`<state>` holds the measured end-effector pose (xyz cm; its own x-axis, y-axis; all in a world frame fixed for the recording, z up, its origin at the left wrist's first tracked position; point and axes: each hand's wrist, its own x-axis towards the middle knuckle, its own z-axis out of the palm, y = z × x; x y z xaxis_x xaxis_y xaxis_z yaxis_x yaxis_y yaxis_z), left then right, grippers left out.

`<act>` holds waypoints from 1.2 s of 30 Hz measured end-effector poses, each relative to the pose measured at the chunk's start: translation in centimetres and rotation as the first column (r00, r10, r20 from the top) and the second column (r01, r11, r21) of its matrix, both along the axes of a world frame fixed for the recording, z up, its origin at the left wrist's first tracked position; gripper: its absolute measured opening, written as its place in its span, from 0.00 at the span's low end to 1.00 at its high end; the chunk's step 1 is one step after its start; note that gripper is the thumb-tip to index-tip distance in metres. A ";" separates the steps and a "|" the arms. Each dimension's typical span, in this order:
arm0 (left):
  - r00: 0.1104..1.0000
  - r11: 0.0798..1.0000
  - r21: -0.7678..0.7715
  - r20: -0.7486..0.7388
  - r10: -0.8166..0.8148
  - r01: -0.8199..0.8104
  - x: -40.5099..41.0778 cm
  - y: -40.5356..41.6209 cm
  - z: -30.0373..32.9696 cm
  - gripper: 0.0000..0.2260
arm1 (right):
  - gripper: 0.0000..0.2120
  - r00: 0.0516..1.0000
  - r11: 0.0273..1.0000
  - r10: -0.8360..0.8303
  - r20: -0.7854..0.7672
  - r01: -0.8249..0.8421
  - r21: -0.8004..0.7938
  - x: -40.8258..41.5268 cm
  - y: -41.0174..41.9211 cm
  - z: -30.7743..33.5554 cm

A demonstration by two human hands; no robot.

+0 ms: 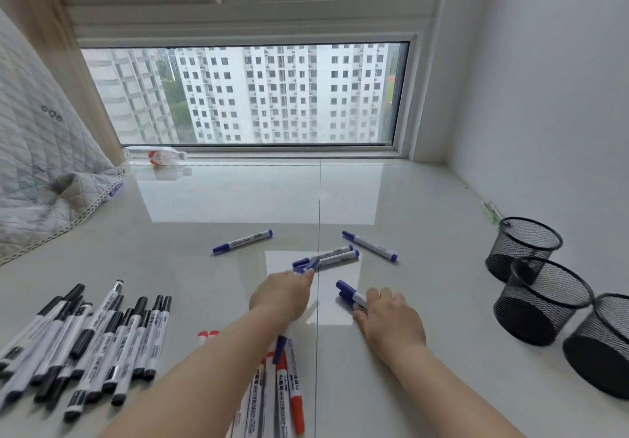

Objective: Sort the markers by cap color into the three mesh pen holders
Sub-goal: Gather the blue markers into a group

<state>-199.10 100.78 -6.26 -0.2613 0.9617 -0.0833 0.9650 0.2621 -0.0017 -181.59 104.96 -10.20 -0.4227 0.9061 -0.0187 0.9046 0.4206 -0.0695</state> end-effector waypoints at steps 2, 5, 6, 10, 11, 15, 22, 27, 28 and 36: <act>0.998 0.998 -0.019 0.034 -0.052 0.053 2.5 -0.7 -0.4 0.19 | 0.18 0.999 0.999 -0.041 -0.015 0.040 -0.020 1.3 -1.4 0.3; 0.986 0.996 -0.024 0.148 -0.076 0.080 5.9 -1.9 -0.9 0.17 | 0.19 0.996 0.996 -0.080 -0.047 0.079 -0.033 3.6 -3.2 0.3; 0.979 0.998 -0.035 0.197 -0.053 0.061 7.1 -2.4 -1.1 0.16 | 0.19 0.994 0.996 -0.091 -0.055 0.090 -0.029 4.4 -3.8 0.3; 0.893 0.987 0.011 0.426 0.143 -0.163 10.7 -4.3 -2.6 0.16 | 0.19 0.980 0.987 -0.162 -0.120 0.159 -0.029 7.5 -5.6 0.3; 0.894 0.986 0.035 0.428 0.134 -0.165 11.5 -4.6 -3.0 0.16 | 0.20 0.975 0.985 -0.175 -0.139 0.172 -0.035 8.1 -5.9 0.3; 0.845 0.962 0.139 0.518 0.132 -0.236 13.9 -5.3 -3.5 0.16 | 0.28 0.963 0.974 -0.228 -0.141 0.224 -0.044 9.4 -6.7 -0.2; 0.950 0.974 0.157 0.291 0.111 -0.162 15.5 -5.2 -4.0 0.22 | 0.31 0.955 0.957 -0.284 -0.088 0.287 0.030 9.2 -7.4 -1.3; 0.947 0.958 0.158 0.255 0.196 -0.240 15.5 -5.3 -4.5 0.27 | 0.29 0.953 0.960 -0.276 -0.126 0.279 0.011 9.3 -7.3 -1.8; 0.948 0.953 0.164 0.238 0.212 -0.255 15.4 -5.3 -4.6 0.27 | 0.29 0.952 0.960 -0.278 -0.130 0.279 -0.007 9.2 -7.2 -1.7; 0.917 0.944 0.202 0.358 0.178 -0.262 15.8 -4.4 -4.5 0.24 | 0.28 0.940 0.949 -0.296 -0.171 0.269 -0.164 8.7 -6.9 -0.7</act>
<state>-183.28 96.35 -10.76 -0.4661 0.8844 0.0250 0.8167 0.4192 0.3965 -172.88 98.04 -10.85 -0.1570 0.9831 -0.0945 0.9487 0.1235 -0.2911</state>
